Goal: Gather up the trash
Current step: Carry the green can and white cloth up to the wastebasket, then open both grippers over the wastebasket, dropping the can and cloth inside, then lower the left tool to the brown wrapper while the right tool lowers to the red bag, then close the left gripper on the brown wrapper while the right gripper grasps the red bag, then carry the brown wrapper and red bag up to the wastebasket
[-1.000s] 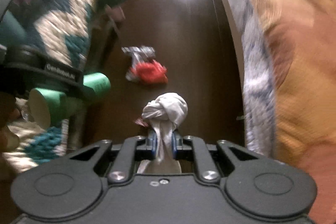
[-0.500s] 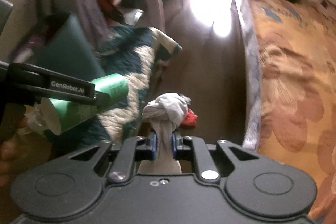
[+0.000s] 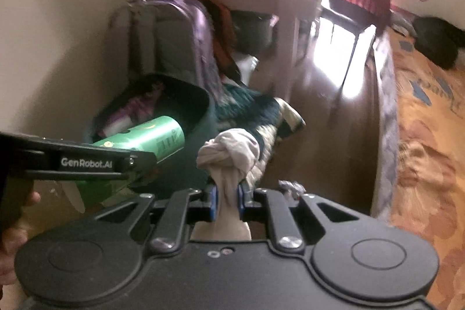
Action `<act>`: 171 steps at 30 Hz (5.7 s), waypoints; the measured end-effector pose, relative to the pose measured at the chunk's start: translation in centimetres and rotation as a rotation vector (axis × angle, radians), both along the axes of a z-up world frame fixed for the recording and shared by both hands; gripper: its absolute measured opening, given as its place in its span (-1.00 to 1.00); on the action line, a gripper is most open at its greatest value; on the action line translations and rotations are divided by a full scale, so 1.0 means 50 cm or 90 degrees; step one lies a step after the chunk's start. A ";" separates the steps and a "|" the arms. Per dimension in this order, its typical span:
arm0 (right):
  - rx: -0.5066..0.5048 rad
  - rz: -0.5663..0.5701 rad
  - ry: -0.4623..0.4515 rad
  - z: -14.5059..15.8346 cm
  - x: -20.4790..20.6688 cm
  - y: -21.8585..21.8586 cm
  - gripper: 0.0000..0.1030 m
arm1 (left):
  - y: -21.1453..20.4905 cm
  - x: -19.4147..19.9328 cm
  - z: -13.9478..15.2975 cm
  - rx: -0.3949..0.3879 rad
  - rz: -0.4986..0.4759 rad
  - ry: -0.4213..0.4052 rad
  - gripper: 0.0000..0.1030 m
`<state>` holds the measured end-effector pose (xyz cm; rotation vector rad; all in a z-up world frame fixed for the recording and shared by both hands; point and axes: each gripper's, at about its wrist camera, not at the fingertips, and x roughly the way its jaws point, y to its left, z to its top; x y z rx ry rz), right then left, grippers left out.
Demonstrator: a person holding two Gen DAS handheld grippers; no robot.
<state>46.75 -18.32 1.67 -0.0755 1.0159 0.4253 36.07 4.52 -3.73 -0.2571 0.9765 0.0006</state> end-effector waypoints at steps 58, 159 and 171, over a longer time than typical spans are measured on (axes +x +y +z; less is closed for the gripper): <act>-0.080 0.064 0.068 -0.136 0.164 0.285 0.26 | 0.254 0.199 -0.205 -0.061 -0.040 0.112 0.40; -0.057 0.002 0.148 -1.115 0.262 -0.382 -0.79 | -0.400 0.388 -1.065 -0.050 0.035 0.214 -0.35; -0.039 -0.008 0.131 -0.656 0.223 -0.388 -0.79 | -0.380 0.369 -0.621 -0.045 0.023 0.152 -0.35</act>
